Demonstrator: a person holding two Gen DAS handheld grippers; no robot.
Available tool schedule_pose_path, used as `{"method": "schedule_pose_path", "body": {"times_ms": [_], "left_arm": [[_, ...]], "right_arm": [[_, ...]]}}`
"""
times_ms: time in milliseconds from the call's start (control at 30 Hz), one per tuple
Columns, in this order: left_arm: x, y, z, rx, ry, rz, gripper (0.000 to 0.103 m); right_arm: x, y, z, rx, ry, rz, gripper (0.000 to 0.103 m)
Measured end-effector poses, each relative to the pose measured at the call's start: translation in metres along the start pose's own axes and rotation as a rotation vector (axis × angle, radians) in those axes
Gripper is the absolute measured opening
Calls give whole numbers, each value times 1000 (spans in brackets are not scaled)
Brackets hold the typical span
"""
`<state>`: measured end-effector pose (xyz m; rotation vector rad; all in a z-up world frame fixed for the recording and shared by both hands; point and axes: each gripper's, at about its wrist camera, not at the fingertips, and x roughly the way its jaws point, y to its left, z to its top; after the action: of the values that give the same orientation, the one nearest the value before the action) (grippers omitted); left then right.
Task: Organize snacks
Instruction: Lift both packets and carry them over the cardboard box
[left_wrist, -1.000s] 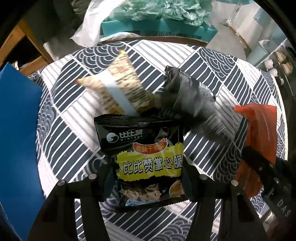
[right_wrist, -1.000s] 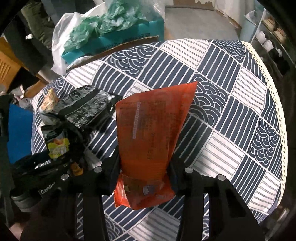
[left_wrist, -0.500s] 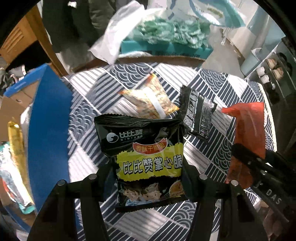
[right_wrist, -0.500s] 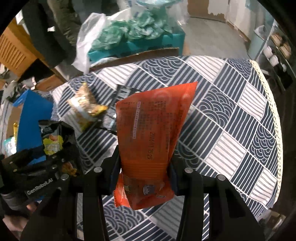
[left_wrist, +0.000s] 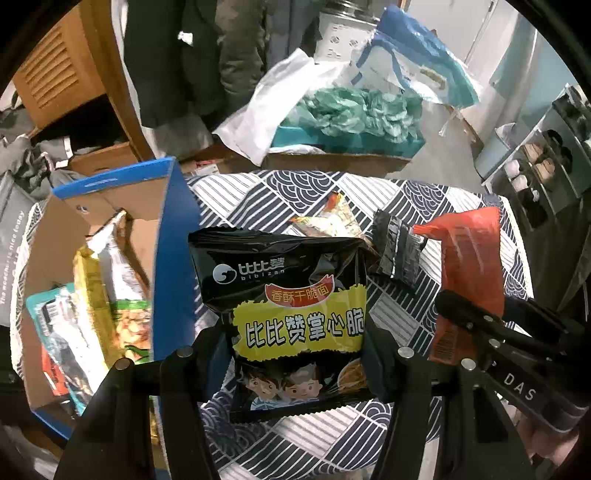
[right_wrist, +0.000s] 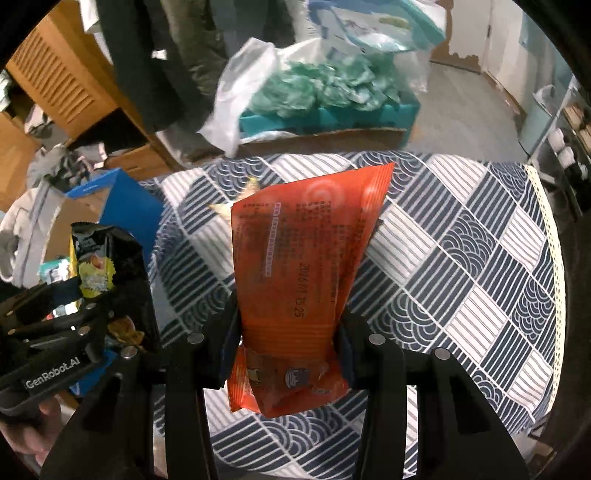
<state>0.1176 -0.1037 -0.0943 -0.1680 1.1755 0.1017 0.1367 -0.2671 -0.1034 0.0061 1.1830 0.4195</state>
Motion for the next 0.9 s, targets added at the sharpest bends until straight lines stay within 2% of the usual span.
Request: {"method": "schedule_pose_path", "body": {"times_ms": [467,900], "left_arm": [[-46,56,-9,-39,-73,18,62],[-56,125,-23,-138,-114,42,62]], "right_arm": [[-22,57,6,-75,-35,66,44],[-15,129,8,-171,-24,133,44]]}}
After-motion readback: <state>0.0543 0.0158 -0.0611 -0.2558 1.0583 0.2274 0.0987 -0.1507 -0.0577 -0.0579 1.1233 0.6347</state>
